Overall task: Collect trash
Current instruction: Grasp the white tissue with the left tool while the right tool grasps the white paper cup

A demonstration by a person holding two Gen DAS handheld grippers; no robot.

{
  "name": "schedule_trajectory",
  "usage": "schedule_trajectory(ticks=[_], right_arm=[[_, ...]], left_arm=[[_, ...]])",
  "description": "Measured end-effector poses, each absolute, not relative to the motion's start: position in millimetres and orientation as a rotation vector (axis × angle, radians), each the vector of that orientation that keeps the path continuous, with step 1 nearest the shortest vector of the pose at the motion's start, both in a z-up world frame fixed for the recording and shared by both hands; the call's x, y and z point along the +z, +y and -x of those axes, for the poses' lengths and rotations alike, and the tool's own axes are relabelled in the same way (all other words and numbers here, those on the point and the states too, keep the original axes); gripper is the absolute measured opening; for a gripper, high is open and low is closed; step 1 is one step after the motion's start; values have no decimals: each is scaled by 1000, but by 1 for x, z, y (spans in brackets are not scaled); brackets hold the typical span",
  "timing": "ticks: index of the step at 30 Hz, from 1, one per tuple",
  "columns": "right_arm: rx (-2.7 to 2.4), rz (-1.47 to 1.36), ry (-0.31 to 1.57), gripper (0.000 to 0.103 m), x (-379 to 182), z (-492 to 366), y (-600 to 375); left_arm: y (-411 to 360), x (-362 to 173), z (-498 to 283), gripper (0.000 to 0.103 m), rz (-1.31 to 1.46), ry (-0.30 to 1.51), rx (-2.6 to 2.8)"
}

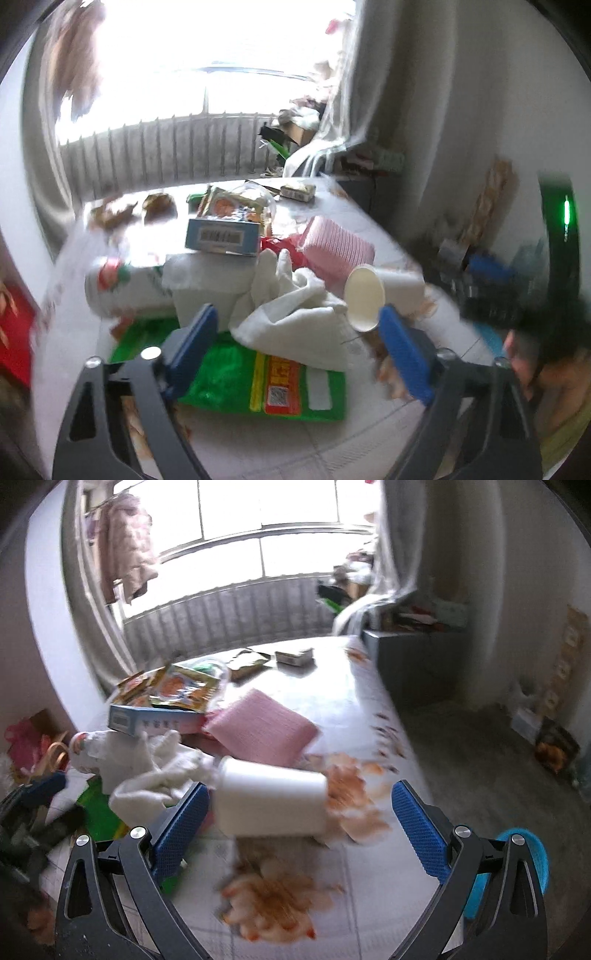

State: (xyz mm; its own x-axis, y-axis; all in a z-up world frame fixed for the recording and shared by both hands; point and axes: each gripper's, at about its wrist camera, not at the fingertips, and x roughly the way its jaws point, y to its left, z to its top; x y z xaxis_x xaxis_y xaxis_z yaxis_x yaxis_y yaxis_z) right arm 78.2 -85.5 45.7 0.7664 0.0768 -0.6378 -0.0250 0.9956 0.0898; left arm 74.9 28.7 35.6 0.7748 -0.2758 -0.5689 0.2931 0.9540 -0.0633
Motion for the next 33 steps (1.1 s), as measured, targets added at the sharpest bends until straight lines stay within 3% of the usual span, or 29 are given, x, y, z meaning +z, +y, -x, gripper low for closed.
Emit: schedule_trajectory(ticks=[6, 13, 19, 21, 24, 25, 26, 28, 33], right_arm=[[178, 4, 753, 89, 47, -117, -66], [273, 63, 919, 69, 31, -146, -53], [264, 78, 964, 56, 23, -138, -55], [255, 66, 961, 50, 25, -132, -60], [236, 43, 962, 32, 30, -128, -66], [231, 28, 968, 22, 30, -127, -69], [228, 17, 972, 14, 30, -126, -72], [219, -2, 975, 9, 31, -122, -77], [197, -53, 956, 3, 32, -103, -92]], left_arm=[[-6, 12, -86, 66, -283, 616, -297], [-9, -6, -107, 56, -360, 660, -265], [-1, -20, -115, 34, -326, 730, -274], [1, -21, -115, 28, -313, 733, -277], [1, -17, -112, 18, -310, 725, -277], [2, -15, -109, 15, -306, 718, -276], [1, -13, -108, 15, -302, 716, -278], [2, -9, -103, 15, -293, 718, -291], [3, 0, -95, 19, -228, 743, -371]])
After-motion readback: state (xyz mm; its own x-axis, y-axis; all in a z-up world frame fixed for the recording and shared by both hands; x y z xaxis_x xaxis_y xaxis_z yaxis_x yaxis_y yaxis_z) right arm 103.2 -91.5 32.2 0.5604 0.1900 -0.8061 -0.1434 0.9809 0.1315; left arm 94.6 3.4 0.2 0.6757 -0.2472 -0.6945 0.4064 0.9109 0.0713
